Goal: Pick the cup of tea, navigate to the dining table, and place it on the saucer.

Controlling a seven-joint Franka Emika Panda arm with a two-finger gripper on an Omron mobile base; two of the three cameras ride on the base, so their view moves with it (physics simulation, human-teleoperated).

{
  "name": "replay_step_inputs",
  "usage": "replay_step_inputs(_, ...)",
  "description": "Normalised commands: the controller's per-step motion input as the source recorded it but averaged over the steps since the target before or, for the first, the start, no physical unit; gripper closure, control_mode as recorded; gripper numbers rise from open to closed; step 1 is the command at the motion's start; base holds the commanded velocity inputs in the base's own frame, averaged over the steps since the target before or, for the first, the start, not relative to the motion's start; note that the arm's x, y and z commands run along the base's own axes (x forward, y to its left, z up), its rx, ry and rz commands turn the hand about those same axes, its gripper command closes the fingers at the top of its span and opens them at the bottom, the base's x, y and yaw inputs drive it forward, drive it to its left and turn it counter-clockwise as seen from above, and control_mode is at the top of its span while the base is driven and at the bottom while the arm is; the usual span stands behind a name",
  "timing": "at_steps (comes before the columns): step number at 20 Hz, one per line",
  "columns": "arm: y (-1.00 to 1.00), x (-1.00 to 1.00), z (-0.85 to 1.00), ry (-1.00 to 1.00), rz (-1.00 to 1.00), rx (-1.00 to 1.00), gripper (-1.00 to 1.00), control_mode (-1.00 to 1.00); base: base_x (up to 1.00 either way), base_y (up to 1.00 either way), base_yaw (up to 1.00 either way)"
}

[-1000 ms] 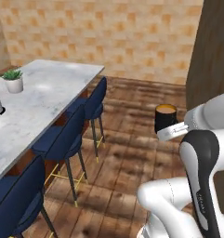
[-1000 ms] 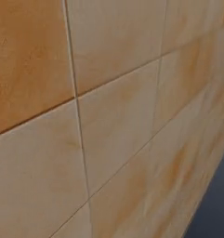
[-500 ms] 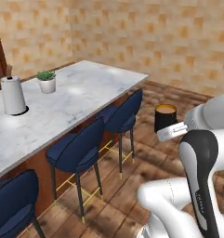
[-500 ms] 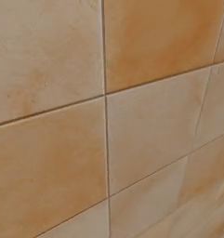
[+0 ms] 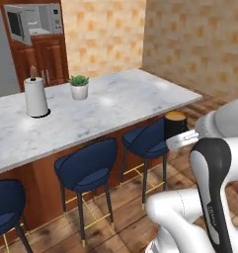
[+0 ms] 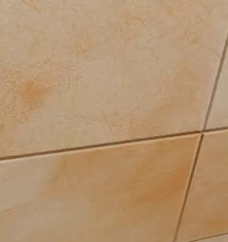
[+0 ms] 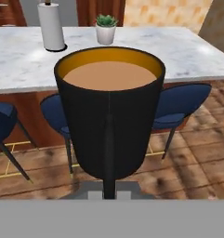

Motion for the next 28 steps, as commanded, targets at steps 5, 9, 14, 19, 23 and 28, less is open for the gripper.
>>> replay_step_inputs(5,0.00,0.00,0.00,0.00,0.00,0.00,1.00,1.00,0.28,-0.95,0.47)
replay_step_inputs(9,0.00,0.00,0.00,0.00,0.00,0.00,1.00,1.00,0.86,-0.32,0.46)
replay_step_inputs(14,0.00,0.00,0.00,0.00,0.00,0.00,1.00,1.00,0.98,-0.14,0.36)
replay_step_inputs(19,0.00,0.00,0.00,0.00,0.00,0.00,1.00,1.00,0.86,0.02,0.19)
replay_step_inputs(23,0.00,0.00,0.00,0.00,0.00,0.00,1.00,1.00,0.25,0.00,0.07)
replay_step_inputs(28,0.00,0.00,0.00,0.00,0.00,0.00,1.00,1.00,0.00,0.00,0.00)
